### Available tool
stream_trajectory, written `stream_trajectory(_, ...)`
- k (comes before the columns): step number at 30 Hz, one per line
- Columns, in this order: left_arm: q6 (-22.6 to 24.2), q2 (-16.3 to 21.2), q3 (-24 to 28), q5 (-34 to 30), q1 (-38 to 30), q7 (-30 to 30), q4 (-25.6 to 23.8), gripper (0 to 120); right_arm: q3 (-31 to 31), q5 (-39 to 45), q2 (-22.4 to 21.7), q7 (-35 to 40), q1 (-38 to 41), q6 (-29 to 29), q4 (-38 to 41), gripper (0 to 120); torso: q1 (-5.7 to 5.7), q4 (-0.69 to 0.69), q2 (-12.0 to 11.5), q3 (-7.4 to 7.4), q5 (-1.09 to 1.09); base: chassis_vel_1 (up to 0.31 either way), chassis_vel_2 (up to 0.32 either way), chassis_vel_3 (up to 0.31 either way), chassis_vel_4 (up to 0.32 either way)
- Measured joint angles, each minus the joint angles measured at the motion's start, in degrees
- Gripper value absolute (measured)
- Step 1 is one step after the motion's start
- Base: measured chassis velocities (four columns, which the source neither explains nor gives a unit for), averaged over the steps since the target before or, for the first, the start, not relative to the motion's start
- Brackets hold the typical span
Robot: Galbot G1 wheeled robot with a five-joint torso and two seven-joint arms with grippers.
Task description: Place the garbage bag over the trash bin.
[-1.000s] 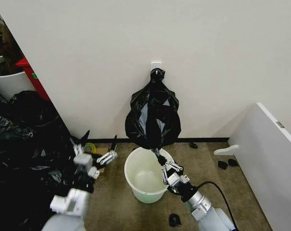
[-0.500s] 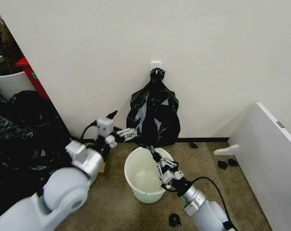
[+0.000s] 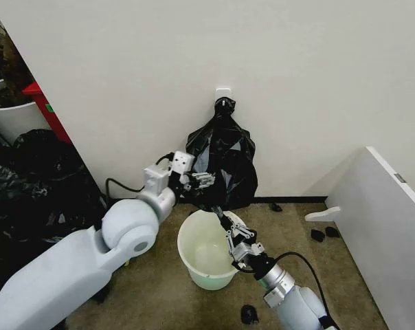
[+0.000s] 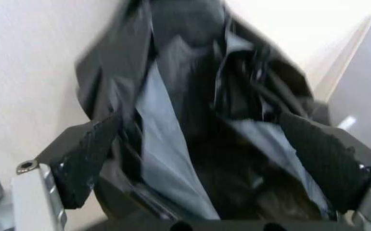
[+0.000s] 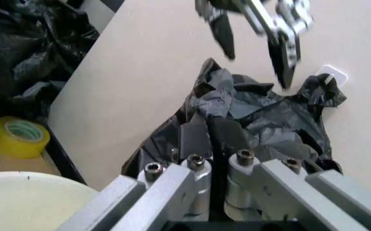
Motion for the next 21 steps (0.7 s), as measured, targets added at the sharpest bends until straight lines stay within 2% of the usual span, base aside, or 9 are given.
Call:
stream_trajectory(3,3.7,-1.4,3.1,-2.5,-4.2,-2.4,1.5,94,0.4,-0.2,0.2,0.0,-0.2,0.4,0.0,0,0.0,-0.02,0.0,0.0,0.0,0.0,0.0,0.0,0.0)
stream_trajectory(5,4.5,-1.8,3.8,-3.8,-5.1,-3.3,1.8,93,0.5,-0.2,0.3,0.0,-0.2,0.4,0.0,0,0.0,-0.02,0.0,0.0,0.0,0.0,0.0,0.0,0.0)
stream_trajectory(8,9.9,-5.6,7.0,-14.2,-10.1,-11.8,4.3,93,0.5,-0.2,0.2,0.0,-0.2,0.5,-0.1,0,0.0,-0.02,0.0,0.0,0.0,0.0,0.0,0.0,0.0)
stream_trajectory(10,11.5,-6.3,8.1,-15.3,-11.4,-13.5,5.1,93,0.6,-0.2,0.2,0.1,-0.3,0.6,-0.1,0,0.0,-0.02,0.0,0.0,0.0,0.0,0.0,0.0,0.0)
stream_trajectory(12,12.5,-6.7,9.0,-15.3,-12.2,-14.6,5.8,93,0.7,-0.2,0.1,0.2,-0.4,0.8,-0.1,0,0.0,-0.02,0.0,0.0,0.0,0.0,0.0,0.0,0.0)
stream_trajectory(16,13.8,-7.0,10.7,-11.1,-13.4,-16.0,6.9,93,1.0,0.1,-0.2,0.4,-0.2,1.1,-0.4,0,0.0,-0.01,0.0,-0.01,0.0,0.0,0.0,0.0,0.0)
stream_trajectory(21,14.4,-7.2,11.5,-11.1,-14.1,-16.8,8.5,88,0.7,0.5,-0.2,0.4,0.2,1.0,-0.4,0,0.0,-0.01,0.0,-0.01,-0.01,0.0,0.0,0.0,0.0)
